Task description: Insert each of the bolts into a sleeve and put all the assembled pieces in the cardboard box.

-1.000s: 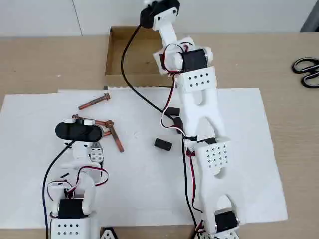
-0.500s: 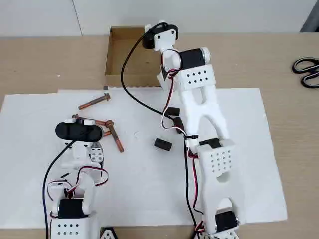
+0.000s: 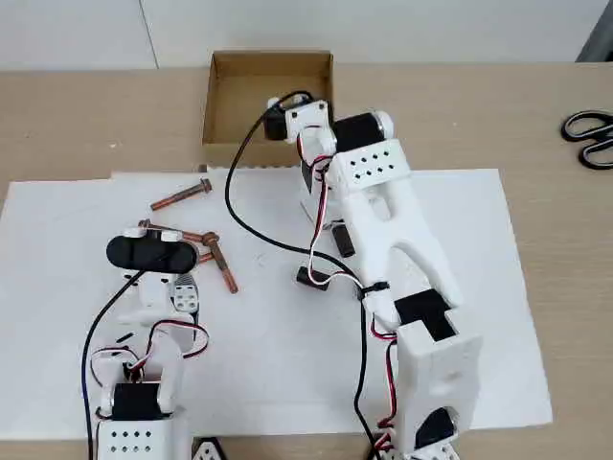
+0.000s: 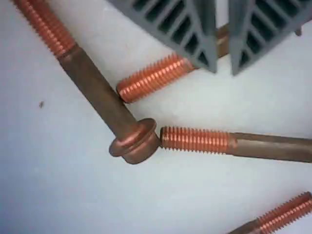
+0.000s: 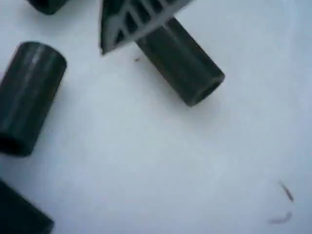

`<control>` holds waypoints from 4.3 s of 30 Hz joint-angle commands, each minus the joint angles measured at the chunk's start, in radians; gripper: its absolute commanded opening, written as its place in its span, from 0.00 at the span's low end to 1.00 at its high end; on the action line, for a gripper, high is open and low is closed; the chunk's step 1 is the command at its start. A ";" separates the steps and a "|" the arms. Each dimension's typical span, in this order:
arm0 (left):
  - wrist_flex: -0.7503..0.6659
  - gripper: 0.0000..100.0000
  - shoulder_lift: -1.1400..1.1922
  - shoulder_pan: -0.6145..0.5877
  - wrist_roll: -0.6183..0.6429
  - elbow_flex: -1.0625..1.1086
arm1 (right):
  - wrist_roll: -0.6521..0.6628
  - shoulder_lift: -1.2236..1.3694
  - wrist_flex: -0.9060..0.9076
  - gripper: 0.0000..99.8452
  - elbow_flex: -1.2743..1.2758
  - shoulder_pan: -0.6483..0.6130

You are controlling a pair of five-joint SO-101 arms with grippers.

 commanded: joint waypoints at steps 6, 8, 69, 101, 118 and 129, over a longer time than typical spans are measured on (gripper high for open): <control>-0.025 0.01 -0.009 0.002 -0.002 -0.005 | -0.005 -0.022 -0.015 0.16 0.017 0.001; -0.025 0.01 -0.009 0.002 -0.002 -0.005 | -0.006 0.013 -0.018 0.16 0.017 0.018; 0.216 0.06 0.031 -0.006 -0.048 -0.423 | 0.075 -0.291 -0.005 0.00 0.132 0.119; 0.686 0.10 2.002 -0.084 -0.296 -2.130 | 0.075 -0.300 -0.008 0.00 0.262 0.320; 1.003 0.10 2.559 -0.081 -0.620 -2.812 | 0.075 -0.308 -0.030 0.00 0.397 0.317; 1.003 0.14 2.604 -0.051 -0.628 -2.801 | 0.075 -0.311 -0.031 0.00 0.430 0.312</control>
